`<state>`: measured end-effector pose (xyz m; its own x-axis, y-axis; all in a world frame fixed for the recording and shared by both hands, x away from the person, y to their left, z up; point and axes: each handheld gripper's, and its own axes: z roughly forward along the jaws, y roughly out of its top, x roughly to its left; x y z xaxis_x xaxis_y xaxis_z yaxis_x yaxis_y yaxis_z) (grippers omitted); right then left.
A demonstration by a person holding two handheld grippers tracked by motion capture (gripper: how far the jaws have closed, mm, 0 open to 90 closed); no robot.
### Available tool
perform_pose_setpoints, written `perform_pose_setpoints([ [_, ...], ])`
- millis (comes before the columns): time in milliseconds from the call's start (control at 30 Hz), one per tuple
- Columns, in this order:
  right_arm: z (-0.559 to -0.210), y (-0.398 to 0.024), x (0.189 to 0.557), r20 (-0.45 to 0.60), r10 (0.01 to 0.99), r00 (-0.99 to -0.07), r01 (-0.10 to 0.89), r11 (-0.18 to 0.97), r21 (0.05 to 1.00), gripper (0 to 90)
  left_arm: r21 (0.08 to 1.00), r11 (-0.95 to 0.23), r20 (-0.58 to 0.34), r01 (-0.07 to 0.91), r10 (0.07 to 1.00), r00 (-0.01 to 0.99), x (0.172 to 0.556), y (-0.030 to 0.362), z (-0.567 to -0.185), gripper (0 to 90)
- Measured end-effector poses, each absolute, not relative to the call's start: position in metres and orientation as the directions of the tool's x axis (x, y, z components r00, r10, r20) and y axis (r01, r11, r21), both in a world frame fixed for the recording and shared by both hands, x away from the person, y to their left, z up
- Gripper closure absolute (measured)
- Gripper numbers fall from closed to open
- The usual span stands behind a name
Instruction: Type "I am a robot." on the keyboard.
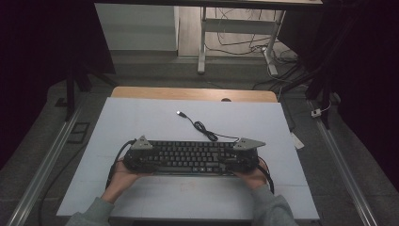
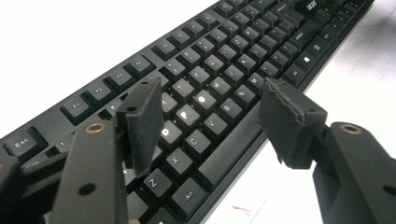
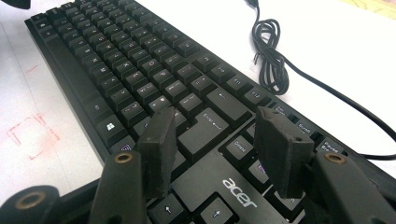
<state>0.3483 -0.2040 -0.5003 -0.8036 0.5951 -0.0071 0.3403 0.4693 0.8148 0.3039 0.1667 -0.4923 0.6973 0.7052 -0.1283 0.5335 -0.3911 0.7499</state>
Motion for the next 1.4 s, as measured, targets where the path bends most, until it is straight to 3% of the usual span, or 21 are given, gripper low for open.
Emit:
perform_pose_setpoints([
  [1400, -0.501, -0.203, 0.348, -0.013, 0.596, -0.803, 0.343, 0.480, 0.807, 48.9, 0.730, -0.323, -0.144, 0.603, 0.789, 0.597, 0.318, 0.201, -0.500, 37.1],
])
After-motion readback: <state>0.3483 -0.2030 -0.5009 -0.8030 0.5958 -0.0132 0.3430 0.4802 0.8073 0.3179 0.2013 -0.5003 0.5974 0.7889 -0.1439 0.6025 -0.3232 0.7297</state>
